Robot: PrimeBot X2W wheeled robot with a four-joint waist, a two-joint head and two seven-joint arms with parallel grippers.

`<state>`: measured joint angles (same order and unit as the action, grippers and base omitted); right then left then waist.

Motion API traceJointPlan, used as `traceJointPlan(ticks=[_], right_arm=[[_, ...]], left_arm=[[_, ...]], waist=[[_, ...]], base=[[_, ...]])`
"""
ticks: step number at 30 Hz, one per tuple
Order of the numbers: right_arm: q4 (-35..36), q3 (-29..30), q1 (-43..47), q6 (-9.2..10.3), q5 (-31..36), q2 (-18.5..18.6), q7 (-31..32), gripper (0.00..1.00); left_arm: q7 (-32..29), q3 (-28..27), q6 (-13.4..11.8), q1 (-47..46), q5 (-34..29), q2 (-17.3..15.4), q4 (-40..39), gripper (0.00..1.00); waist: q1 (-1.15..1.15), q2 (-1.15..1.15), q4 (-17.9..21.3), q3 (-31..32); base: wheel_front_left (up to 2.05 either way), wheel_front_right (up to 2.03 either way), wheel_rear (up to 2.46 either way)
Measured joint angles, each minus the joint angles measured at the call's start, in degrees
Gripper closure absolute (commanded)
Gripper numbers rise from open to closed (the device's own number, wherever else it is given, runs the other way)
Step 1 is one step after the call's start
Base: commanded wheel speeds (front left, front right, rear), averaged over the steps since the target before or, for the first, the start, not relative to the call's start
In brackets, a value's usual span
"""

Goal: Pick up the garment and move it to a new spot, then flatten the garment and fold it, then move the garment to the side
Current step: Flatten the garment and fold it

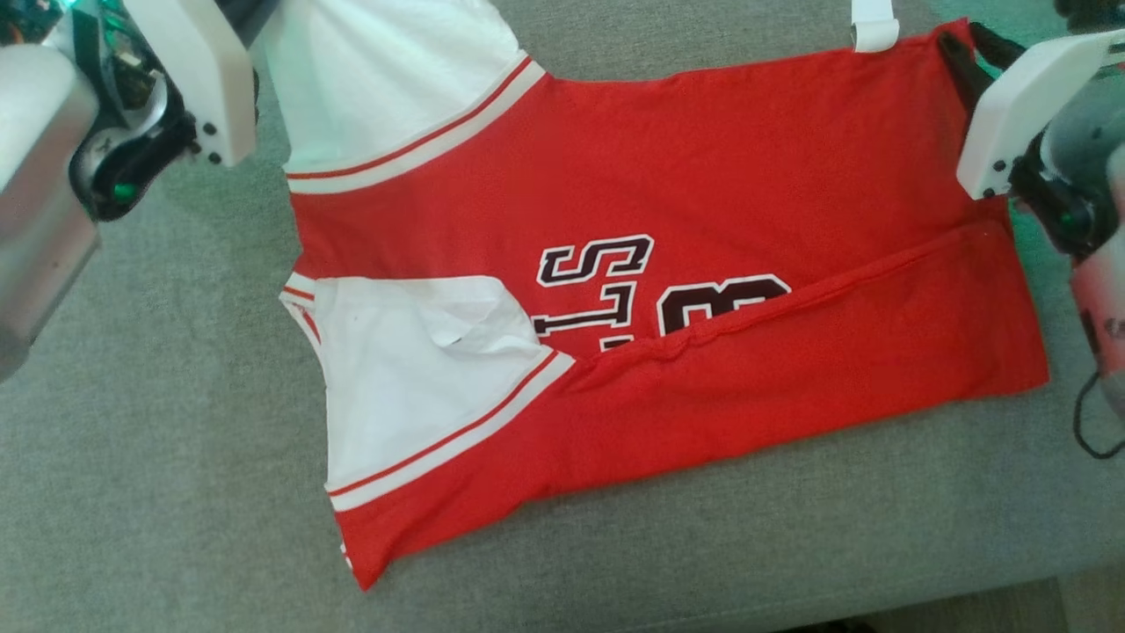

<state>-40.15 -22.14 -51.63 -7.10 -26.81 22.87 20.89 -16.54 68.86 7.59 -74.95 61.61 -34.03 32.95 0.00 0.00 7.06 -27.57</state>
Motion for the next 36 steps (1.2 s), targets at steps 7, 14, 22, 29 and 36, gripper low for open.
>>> traceJointPlan(ticks=[7, 14, 22, 29, 36], right_arm=[[-3.32, -1.58, -1.53, 0.0, -0.92, -0.46, -1.75, 0.93], [-5.35, -1.68, -4.16, 0.0, -1.42, -0.45, -7.32, 1.0], [-4.63, 0.66, -5.76, 0.0, -8.82, 0.64, -12.17, 1.0], [-0.08, 0.27, 1.2, 0.0, -14.19, 4.49, -12.34, 1.0], [4.53, 0.25, 11.6, 0.0, -16.81, 6.92, -12.34, 1.0]], left_arm=[[0.92, 1.92, 0.0, -1.33, 1.43, 0.05, 0.23, 1.0], [7.36, 3.94, 0.0, -2.81, 0.1, -0.02, 0.25, 1.0], [15.93, 4.36, 0.0, -7.45, 0.26, -1.71, -1.41, 1.0], [20.3, 5.87, 0.0, -2.19, 0.92, -4.86, -6.92, 1.0], [21.76, 7.05, 0.0, 8.99, -0.92, -7.69, -13.6, 1.0]], waist=[[0.0, 0.0, -0.38, -0.27], [0.0, 0.0, -0.9, -0.77], [0.0, 0.0, -1.42, 0.25], [0.0, 0.0, -2.65, 2.92], [-0.01, 0.0, -4.09, 7.05]], base=[[0.0, 0.0, 0.0], [0.0, 0.0, 0.0], [0.0, 0.0, 0.0], [0.0, 0.0, 0.0], [0.0, 0.0, 0.0]])
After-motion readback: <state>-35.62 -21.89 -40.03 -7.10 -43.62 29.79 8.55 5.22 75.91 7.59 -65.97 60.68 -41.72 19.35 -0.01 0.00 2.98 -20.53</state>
